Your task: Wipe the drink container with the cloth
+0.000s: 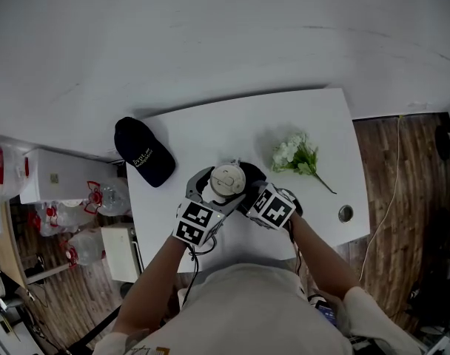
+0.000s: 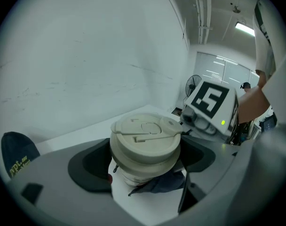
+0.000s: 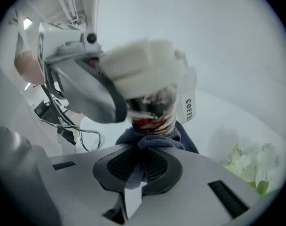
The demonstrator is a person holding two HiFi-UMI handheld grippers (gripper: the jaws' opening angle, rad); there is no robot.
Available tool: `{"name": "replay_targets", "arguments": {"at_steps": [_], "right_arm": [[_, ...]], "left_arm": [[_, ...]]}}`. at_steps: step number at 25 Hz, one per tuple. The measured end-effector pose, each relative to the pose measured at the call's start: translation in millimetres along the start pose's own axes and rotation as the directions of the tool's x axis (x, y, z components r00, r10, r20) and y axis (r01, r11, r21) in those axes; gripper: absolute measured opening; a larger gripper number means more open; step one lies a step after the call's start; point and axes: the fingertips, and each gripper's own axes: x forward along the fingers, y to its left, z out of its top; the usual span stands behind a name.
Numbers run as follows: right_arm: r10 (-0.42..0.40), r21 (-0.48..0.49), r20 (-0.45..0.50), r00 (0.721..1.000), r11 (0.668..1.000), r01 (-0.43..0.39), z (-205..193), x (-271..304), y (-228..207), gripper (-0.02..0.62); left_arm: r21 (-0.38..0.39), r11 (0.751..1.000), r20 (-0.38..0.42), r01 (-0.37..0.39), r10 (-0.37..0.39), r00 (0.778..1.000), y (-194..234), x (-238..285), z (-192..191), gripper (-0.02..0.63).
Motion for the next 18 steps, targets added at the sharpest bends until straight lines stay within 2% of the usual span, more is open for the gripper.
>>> {"name": "replay_targets", "arguments": {"at_steps": [3,7,10,12,15,18], "right_arm": [[-0.032,0.025,0.034,0.999,0.999,0.031,11.7,-24.7,3.3,0.044],[-0.091,-0.089,-0.023,0.996,0.992,0.088,21.6,-43.0,1.4,0.044],[-0.086,-0.159,-0.072,0.994,0.984,0.074,20.6,-41.8,0.4,0.044],[-0.066,-0.137,-0.064,0.996,0.989,0.056,18.9,-38.7,-4.4,0.044],[-0.089,-0.100,-0.060,0.994,0.992,0.083,10.0,-26.2,-19.7,0.044],[-0.091,-0.015,-0.077,0.993,0.996,0.090,-2.1,-8.9,-34.7,0.044]], "left_arm": [[-0.002,1.000,0.001,0.004,-0.004,1.000,0.2,-0.3,0.3,0.439],[-0.009,1.000,0.002,0.006,-0.006,1.000,-0.2,-0.8,0.0,0.439],[-0.009,1.000,0.008,0.007,-0.007,1.000,-0.3,-0.6,0.5,0.439],[-0.008,1.000,0.006,0.010,-0.010,1.000,-0.2,-0.6,0.7,0.439],[-0.007,1.000,0.005,0.012,-0.012,1.000,-1.1,-0.8,0.5,0.439],[-0.010,1.000,0.003,0.015,-0.015,1.000,-1.3,-0.4,0.6,0.439]]}}
